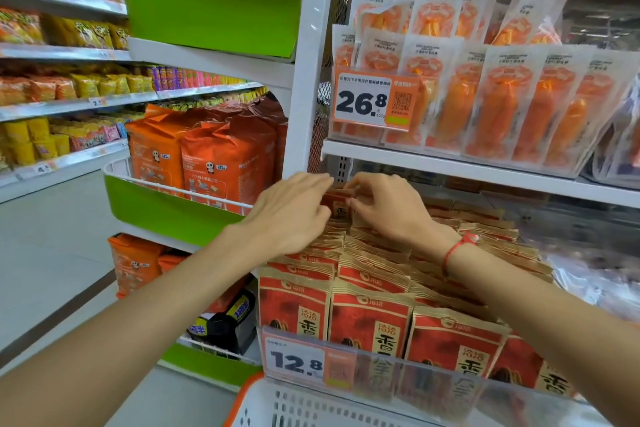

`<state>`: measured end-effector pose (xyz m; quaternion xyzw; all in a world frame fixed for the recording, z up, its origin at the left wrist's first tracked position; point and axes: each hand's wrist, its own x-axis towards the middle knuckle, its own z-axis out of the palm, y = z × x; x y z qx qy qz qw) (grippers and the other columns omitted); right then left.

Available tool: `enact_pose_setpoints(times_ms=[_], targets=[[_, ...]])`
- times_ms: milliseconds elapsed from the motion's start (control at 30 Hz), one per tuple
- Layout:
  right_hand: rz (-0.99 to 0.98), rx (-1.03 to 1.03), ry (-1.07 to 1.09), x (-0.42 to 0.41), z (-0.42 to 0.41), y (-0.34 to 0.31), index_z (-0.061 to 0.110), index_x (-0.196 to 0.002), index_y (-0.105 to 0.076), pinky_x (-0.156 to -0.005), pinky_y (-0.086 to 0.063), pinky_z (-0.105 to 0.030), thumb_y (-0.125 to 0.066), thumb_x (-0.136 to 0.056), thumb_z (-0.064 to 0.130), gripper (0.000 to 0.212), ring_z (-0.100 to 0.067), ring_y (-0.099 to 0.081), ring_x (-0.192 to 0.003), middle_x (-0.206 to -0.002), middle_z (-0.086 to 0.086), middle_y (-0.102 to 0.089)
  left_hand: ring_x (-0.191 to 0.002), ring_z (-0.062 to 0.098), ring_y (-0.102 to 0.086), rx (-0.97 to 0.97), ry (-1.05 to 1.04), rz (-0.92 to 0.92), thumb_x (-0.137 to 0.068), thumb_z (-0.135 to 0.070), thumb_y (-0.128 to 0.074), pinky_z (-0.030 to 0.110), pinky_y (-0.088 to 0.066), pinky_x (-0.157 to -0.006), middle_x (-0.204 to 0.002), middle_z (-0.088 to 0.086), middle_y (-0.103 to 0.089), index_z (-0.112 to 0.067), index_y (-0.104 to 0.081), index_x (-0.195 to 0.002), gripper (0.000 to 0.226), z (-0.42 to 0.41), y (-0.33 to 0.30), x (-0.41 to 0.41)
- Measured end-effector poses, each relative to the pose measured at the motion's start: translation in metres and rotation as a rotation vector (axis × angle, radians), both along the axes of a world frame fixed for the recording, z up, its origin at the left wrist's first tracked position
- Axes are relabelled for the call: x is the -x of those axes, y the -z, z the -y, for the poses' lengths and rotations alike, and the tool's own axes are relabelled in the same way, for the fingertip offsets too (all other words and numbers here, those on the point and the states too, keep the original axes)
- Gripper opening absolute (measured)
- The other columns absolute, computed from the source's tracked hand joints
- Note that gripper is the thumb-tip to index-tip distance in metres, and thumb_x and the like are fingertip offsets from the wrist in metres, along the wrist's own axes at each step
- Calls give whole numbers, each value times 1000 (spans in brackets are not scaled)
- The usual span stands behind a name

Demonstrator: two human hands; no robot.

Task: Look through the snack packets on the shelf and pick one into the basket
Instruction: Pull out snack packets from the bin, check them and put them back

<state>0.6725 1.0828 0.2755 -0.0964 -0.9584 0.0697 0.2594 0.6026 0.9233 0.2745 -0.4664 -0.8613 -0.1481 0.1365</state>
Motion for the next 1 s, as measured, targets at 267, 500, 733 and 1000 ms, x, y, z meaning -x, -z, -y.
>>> enact_pose_setpoints(times_ms=[267,500,733,1000], targets=[[30,-186,21,8,-6,-6,27,-111,-73,-87,-44,-35,-60,-95,26,21,-25,-65,-100,-103,-1,-74,-144,23,-27,340,-32,24,-103,-33,-21,36,-20,-117,-157,9,-29,-7,-26,-151,55,-24,-9,10],[179,-322,70,30,-5,3,28,-115,-70,-92,-40,-35,-55,-94,26,26,-28,-60,-107,-108,-5,-70,-129,24,-42,390,-62,-27,-102,-34,-21,33,-23,-112,-141,14,-48,-3,-44,-137,52,-37,3,20],[254,-168,141,44,-10,-3,26,-118,-69,-85,-49,-36,-60,-93,27,26,-27,-63,-107,-118,-5,-67,-147,21,-19,453,-103,-189,-102,-32,-22,33,-5,-121,-160,14,-21,-2,-16,-153,59,-33,4,17],[489,-97,172,65,-11,-7,18,-115,-69,-74,-43,-30,-63,-93,28,24,-22,-61,-95,-107,-3,-67,-149,14,-13,690,-78,-101,-103,-35,-7,35,16,-117,-160,7,-23,-12,-17,-155,57,-44,0,29]])
